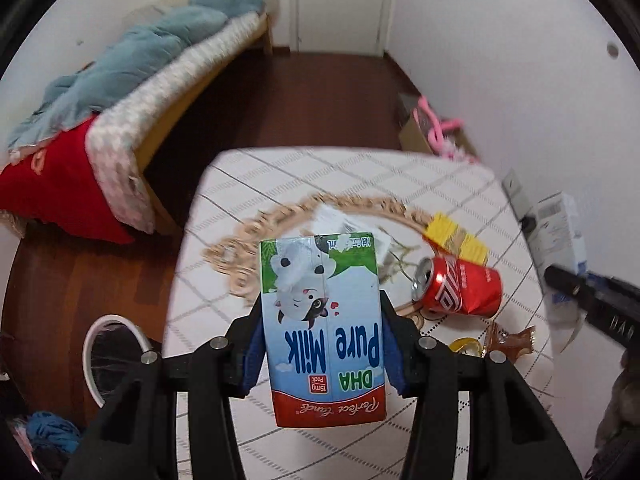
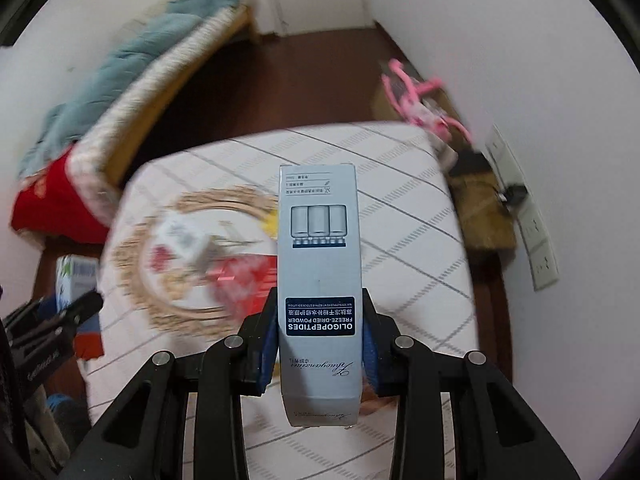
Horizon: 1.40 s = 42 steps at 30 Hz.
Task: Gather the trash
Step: 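Carry the milk carton and white box over the bin and release both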
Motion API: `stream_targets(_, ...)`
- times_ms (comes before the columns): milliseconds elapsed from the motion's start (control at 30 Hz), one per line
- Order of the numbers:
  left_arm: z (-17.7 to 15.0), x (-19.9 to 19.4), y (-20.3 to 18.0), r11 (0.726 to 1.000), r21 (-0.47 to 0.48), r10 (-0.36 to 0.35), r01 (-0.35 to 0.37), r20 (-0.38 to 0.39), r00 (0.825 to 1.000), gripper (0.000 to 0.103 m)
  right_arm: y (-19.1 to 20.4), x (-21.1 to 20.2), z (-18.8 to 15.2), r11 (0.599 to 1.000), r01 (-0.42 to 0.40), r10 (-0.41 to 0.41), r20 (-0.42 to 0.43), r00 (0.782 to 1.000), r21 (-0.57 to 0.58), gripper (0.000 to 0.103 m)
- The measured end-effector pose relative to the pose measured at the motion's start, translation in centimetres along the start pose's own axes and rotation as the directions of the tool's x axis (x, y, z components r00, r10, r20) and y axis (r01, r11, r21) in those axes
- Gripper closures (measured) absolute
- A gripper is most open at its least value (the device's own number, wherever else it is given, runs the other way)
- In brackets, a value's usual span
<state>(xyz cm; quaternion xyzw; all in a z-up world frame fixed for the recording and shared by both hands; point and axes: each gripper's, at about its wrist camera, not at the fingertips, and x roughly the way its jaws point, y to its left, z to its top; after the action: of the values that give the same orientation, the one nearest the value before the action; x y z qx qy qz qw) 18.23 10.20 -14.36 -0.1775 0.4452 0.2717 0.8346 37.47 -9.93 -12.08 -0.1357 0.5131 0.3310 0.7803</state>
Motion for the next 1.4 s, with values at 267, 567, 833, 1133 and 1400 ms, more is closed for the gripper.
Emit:
stream_targets(267,-1.2,-6.3,8.7,0.995,-0.063,0.083,-0.077,0.085,0.993,0.057,11.3,-4.7,-1.7,0.977,-0.181,0.186,0.041,0.982,-0.114,0.066)
stream_targets(567,-4.7,-8.7,20.8,0.963,-0.198,0.198,-0.181,0.069,0.978,0.057,26.4,-3.1,-4.9,0.915,-0.321,0.324,-0.03,0.946,-0.243,0.066)
stream_targets(833,-8.8,-6.2,30.2,0.916,-0.321,0.252,-0.242,-0.013,0.968,0.057,38.8,2.3,-8.1,0.864,-0.387,0.355,-0.157,0.922,-0.322,0.066)
stream_targets(1133,-13.1,0.8,38.6,0.859,-0.431,0.226,-0.276,-0.165,0.96,0.057,49.7,12.7,-11.9,0.832,-0.392,0.28,-0.312,0.908,-0.393,0.066)
stream_targets(1400,-15.4,6.3,43.0,0.831,-0.493,0.146,-0.255,-0.25,0.957,0.055,54.4,21.4,-13.1,0.834,-0.387,0.207,-0.426,0.881,-0.395,0.066)
